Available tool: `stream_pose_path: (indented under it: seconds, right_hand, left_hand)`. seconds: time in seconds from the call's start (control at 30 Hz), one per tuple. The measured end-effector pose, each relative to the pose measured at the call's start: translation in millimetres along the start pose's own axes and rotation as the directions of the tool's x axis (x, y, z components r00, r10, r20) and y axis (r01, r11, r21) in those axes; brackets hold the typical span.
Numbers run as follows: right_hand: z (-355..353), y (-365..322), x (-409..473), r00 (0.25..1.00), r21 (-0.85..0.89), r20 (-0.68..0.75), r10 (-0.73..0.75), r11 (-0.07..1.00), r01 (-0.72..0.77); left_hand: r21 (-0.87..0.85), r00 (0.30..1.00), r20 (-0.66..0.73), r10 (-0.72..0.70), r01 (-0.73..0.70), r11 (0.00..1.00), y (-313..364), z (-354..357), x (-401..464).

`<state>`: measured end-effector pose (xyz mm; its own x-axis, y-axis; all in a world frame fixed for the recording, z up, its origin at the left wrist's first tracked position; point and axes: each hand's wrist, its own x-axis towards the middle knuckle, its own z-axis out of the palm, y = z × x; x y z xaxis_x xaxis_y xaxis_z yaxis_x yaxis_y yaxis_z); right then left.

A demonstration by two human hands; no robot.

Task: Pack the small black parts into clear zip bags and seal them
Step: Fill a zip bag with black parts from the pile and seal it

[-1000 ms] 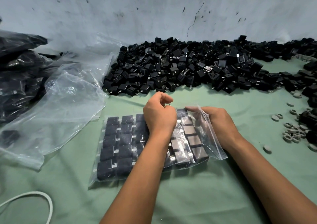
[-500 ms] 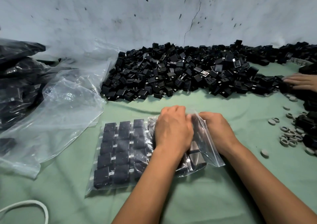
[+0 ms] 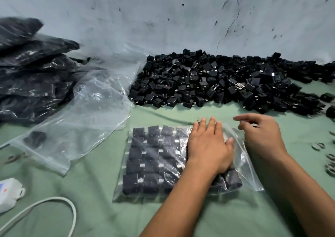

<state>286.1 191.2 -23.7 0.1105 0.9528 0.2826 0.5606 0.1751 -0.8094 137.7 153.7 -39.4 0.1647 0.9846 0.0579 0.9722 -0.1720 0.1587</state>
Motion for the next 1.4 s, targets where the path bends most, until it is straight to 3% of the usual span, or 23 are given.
stream_pose_path:
  seconds: [0.1, 0.2, 0.33, 0.47, 0.53, 0.63, 0.7, 0.77, 0.83, 0.97, 1.07, 1.2, 1.3, 1.4]
  right_hand:
    - [11.4, -27.1, 32.6, 0.984, -0.195, 0.009, -0.179, 0.965, 0.177]
    - [45.2, -60.2, 64.9, 0.894, -0.413, 0.29, -0.342, 0.798, 0.439]
    - [97.2, -84.8, 92.5, 0.746, -0.516, 0.608, -0.272, 0.578, 0.632]
    - [122.4, -81.0, 98.4, 0.729, -0.57, 0.64, -0.242, 0.487, 0.662]
    - [118.2, -76.4, 97.0, 0.779, -0.538, 0.547, -0.306, 0.584, 0.608]
    - [88.0, -62.6, 87.2, 0.898, -0.322, 0.212, -0.386, 0.84, 0.437]
    - [56.1, -46.8, 71.9, 0.966, -0.054, 0.005, -0.26, 0.964, 0.26]
    - [25.0, -26.0, 49.4, 0.994, 0.229, -0.064, -0.093, 0.968, 0.105]
    - [1.8, -3.9, 25.0, 0.999, 0.297, -0.033, -0.008, 0.955, 0.018]
    - [-16.0, 29.0, -3.8, 0.997, 0.153, 0.076, 0.028, 0.987, -0.04]
    - [-15.4, 32.3, -2.1, 0.995, 0.16, 0.082, 0.054, 0.985, -0.066]
    - [-22.5, 31.2, -1.4, 0.978, 0.022, 0.192, -0.084, 0.996, 0.081]
    - [-32.2, 29.9, -5.7, 0.93, -0.026, 0.354, -0.103, 0.992, 0.12]
    - [-32.0, 27.8, -9.7, 0.916, -0.002, 0.383, -0.122, 0.991, 0.133]
  left_hand:
    - [0.031, 1.0, 0.022, -0.002, 0.002, 1.0, 0.9, -2.5, 0.9]
    - [0.076, 1.0, 0.01, 0.008, -0.009, 0.997, 0.1, -3.4, -0.9]
    - [0.092, 1.0, 0.002, 0.018, -0.018, 0.996, -0.9, -4.3, -3.2]
    - [0.114, 1.0, -0.018, 0.012, -0.01, 0.993, -1.3, -6.0, -3.3]
    - [0.105, 0.999, -0.041, 0.015, -0.011, 0.994, -1.7, -4.4, -3.7]
    - [0.059, 0.999, -0.036, 0.01, -0.008, 0.998, -2.2, -3.0, -2.7]
    - [0.023, 1.0, -0.026, 0.009, -0.009, 1.0, -2.4, -3.5, -0.2]
    - [-0.015, 1.0, -0.012, 0.011, -0.011, 1.0, -2.7, -3.1, 2.0]
    - [-0.023, 1.0, -0.006, 0.012, -0.012, 1.0, -3.9, -2.1, 1.6]
    - [-0.133, 0.998, -0.065, 0.021, -0.03, 0.991, -3.1, -1.4, 0.4]
    - [-0.257, 0.973, -0.19, 0.127, -0.174, 0.951, -1.1, -4.0, -0.2]
    - [-0.314, 0.905, -0.311, 0.289, -0.385, 0.868, -1.4, -8.7, -1.7]
    - [-0.363, 0.891, -0.323, 0.321, -0.429, 0.827, -4.0, -10.6, -3.1]
    - [-0.395, 0.885, -0.325, 0.335, -0.448, 0.802, -3.0, -16.5, -6.1]
